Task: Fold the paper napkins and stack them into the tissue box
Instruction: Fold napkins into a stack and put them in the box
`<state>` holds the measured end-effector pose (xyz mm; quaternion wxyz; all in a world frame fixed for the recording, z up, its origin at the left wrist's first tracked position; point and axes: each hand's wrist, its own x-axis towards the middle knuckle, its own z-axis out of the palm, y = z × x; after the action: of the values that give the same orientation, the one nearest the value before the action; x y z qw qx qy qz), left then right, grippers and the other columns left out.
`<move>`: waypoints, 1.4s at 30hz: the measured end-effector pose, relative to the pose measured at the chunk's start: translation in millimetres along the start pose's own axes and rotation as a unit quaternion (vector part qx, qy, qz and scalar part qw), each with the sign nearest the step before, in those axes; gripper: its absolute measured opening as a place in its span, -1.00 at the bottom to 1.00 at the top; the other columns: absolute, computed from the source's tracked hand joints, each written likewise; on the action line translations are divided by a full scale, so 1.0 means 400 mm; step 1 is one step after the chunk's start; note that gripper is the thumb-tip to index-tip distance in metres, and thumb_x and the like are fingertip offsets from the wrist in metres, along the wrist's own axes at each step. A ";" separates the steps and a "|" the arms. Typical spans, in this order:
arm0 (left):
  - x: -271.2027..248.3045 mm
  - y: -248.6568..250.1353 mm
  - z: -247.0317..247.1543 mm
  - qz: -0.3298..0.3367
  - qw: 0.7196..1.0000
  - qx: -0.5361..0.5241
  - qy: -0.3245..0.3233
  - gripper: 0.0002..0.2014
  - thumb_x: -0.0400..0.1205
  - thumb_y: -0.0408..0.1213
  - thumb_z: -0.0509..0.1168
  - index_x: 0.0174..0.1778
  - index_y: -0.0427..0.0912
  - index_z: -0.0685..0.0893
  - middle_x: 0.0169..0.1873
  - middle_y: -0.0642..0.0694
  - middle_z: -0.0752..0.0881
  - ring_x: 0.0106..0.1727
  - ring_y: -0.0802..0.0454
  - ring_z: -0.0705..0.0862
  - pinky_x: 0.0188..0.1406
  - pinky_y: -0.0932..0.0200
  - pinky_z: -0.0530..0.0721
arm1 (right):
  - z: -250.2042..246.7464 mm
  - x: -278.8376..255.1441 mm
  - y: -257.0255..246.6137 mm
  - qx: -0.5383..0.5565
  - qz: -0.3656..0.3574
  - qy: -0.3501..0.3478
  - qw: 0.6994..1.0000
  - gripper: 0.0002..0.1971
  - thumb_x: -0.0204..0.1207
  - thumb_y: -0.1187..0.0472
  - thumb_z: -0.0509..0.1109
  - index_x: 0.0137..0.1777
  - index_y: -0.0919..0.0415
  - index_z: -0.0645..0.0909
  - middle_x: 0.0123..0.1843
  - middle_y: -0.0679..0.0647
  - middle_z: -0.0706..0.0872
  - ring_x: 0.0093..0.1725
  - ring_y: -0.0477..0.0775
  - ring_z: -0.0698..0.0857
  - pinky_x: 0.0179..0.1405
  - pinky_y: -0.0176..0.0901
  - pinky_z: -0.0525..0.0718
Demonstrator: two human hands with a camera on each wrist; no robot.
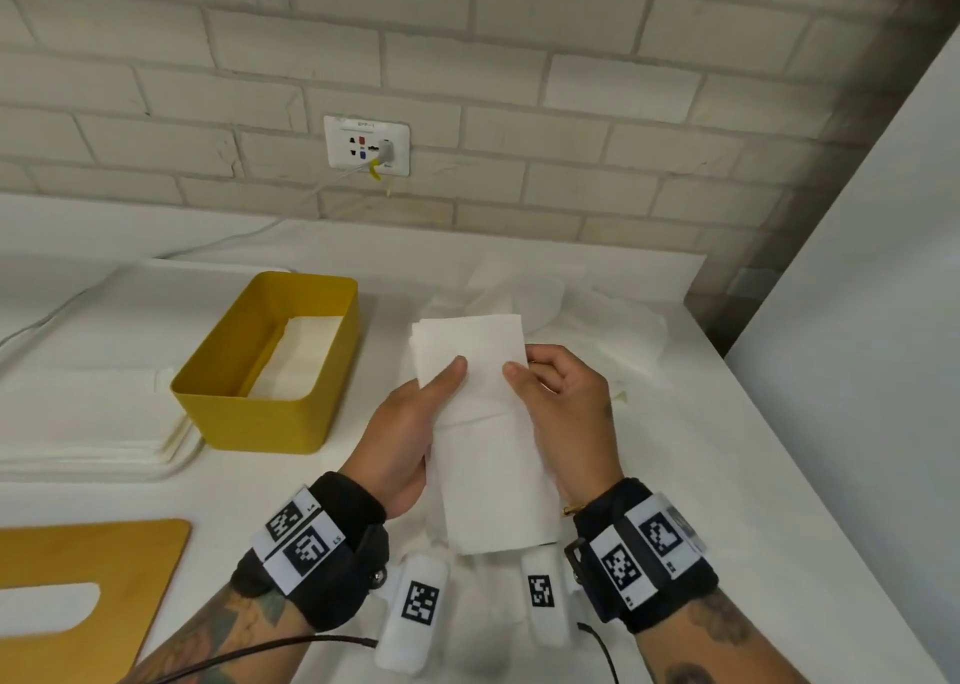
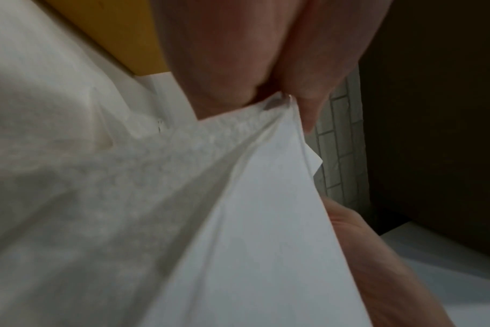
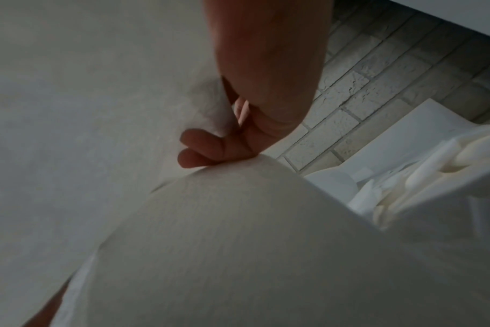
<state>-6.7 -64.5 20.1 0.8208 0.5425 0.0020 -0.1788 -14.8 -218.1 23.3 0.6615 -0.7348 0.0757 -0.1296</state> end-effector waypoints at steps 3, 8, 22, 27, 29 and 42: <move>0.007 -0.008 -0.001 0.002 1.000 0.015 0.006 -0.69 0.79 -0.16 0.25 0.34 -0.23 0.72 0.17 -0.19 0.85 0.16 -0.13 0.85 0.05 0.05 0.81 | 0.007 -0.005 0.007 -0.011 -0.009 0.027 1.000 -0.88 0.58 0.14 0.55 0.09 0.01 0.76 -0.01 -0.10 0.88 0.04 -0.09 0.83 0.21 0.11 0.78; 0.009 0.000 -0.016 0.003 0.999 -0.030 0.015 -0.66 0.79 -0.16 0.24 0.39 -0.25 0.69 0.24 -0.24 0.82 0.26 -0.20 0.81 0.33 -0.19 0.68 | -0.030 -0.021 0.006 -0.030 0.069 -0.013 0.997 -0.54 0.44 -0.01 0.66 0.30 -0.10 0.61 0.14 -0.17 0.81 0.13 -0.15 0.75 0.11 -0.22 0.68; 0.028 0.001 -0.054 0.015 0.997 -0.056 0.050 -0.73 0.76 -0.17 0.27 0.28 -0.16 0.75 0.16 -0.16 0.86 0.11 -0.08 0.87 0.00 -0.03 0.87 | -0.241 -0.017 0.050 -0.131 0.169 -0.157 0.964 -0.94 0.54 0.33 0.55 -0.04 0.32 0.79 -0.14 0.23 0.88 -0.28 0.10 0.81 -0.25 -0.16 0.77; 0.016 -0.015 -0.038 0.000 0.997 -0.054 0.051 -0.75 0.77 -0.19 0.26 0.28 -0.13 0.75 0.17 -0.14 0.86 0.16 -0.12 0.85 0.17 -0.16 0.75 | -0.446 0.094 0.102 -0.263 0.203 0.094 0.938 -0.73 0.60 0.11 0.51 0.06 0.35 0.77 0.01 0.29 0.85 -0.17 0.14 0.79 -0.13 -0.07 0.74; 0.012 -0.021 -0.032 -0.015 0.998 -0.050 0.044 -0.70 0.76 -0.16 0.28 0.35 -0.15 0.73 0.20 -0.16 0.85 0.19 -0.15 0.84 0.21 -0.18 0.69 | -0.495 0.130 0.145 -0.360 0.244 0.101 0.895 -0.51 0.57 -0.07 0.47 0.16 0.43 0.72 0.09 0.33 0.81 0.00 0.23 0.79 0.10 0.05 0.77; -0.008 -0.039 -0.036 -0.042 0.997 -0.038 0.046 -0.67 0.74 -0.13 0.29 0.34 -0.21 0.71 0.17 -0.21 0.85 0.10 -0.15 0.86 0.09 -0.13 0.73 | -0.469 0.139 0.195 -0.363 0.204 0.140 0.898 -0.65 0.55 0.10 0.57 0.24 0.24 0.66 0.44 0.19 0.56 0.41 0.24 0.57 0.32 -0.09 0.52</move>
<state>-11.5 -56.2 0.9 0.8317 0.5179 0.0688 -0.1878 -11.7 -421.4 -32.0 0.3434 -0.8666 0.3574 -0.0573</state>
